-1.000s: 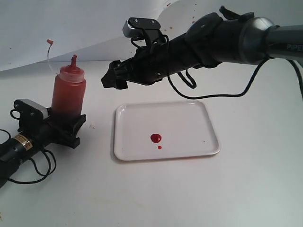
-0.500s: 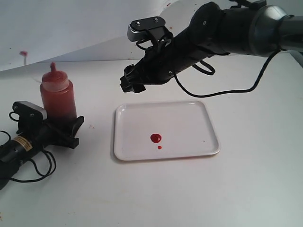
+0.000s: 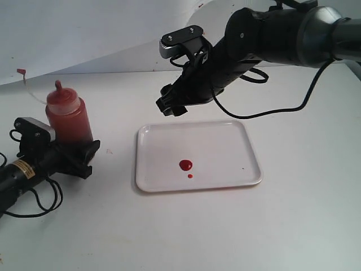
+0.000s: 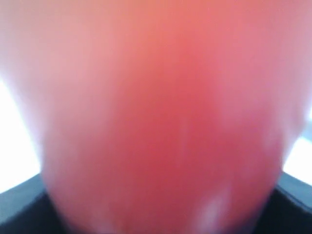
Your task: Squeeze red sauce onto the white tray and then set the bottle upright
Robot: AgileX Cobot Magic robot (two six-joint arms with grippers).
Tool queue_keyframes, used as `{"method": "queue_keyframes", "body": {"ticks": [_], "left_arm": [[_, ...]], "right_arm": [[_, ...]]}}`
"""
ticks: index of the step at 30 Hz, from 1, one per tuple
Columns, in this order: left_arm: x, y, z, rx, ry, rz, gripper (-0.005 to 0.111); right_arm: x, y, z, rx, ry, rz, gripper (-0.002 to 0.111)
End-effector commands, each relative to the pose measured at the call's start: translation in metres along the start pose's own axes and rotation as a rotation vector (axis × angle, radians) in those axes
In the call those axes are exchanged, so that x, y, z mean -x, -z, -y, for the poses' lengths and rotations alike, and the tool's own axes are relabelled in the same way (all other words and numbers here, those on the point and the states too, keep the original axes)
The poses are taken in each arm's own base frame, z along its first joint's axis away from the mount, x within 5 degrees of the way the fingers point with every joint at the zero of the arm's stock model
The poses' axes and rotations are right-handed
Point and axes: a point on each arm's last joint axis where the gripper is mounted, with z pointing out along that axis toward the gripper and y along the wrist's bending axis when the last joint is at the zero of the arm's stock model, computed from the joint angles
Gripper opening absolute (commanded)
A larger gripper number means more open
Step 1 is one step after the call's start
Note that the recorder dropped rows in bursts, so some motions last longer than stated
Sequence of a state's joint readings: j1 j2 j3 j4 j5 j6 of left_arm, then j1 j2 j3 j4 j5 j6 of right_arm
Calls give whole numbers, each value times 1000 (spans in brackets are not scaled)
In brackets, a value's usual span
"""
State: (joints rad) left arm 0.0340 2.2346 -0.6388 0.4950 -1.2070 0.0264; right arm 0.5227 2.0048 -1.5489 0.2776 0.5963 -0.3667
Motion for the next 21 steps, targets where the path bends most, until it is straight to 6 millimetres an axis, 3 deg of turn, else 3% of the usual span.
{"method": "queue_keyframes", "body": {"ticks": [1, 8, 13, 16, 21], "left_arm": [[6, 17, -1, 85, 41, -3, 70], [5, 20, 2, 71, 142, -8, 105], [6, 20, 7, 10, 145, -7, 105], [17, 22, 7, 8, 88, 24, 105], [34, 51, 9, 104, 42, 26, 105]], "right_arm": [[1, 4, 3, -25, -1, -3, 70], [1, 4, 3, -29, -14, -4, 70], [-4, 8, 10, -29, -21, -53, 70], [-6, 9, 15, -35, -27, -72, 70], [-8, 9, 18, -50, -30, -95, 69]]}}
